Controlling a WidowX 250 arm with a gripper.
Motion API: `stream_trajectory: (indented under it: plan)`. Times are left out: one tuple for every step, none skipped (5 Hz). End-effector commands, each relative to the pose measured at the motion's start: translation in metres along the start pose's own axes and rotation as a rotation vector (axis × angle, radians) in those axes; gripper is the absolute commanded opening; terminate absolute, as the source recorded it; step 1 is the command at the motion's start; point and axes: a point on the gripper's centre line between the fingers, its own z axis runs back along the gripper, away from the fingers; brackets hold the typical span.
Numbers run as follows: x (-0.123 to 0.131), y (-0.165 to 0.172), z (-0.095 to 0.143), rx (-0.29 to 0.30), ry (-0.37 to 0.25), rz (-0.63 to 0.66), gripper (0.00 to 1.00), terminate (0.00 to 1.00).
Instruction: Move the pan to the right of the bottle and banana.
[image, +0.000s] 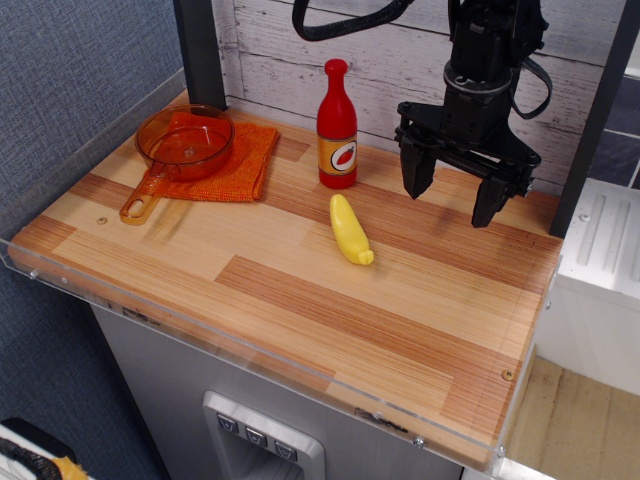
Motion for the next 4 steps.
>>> stream_trajectory:
  plan:
    - [0.0, 0.0, 0.0, 0.0, 0.0, 0.0, 1.0, 0.0]
    - [-0.002, 0.003, 0.014, 0.008, 0.015, -0.01, 1.0, 0.0]
    - [-0.005, 0.011, 0.031, 0.032, -0.014, -0.002, 1.0, 0.0]
    - [-0.021, 0.036, 0.049, 0.043, -0.001, 0.056, 1.0, 0.0]
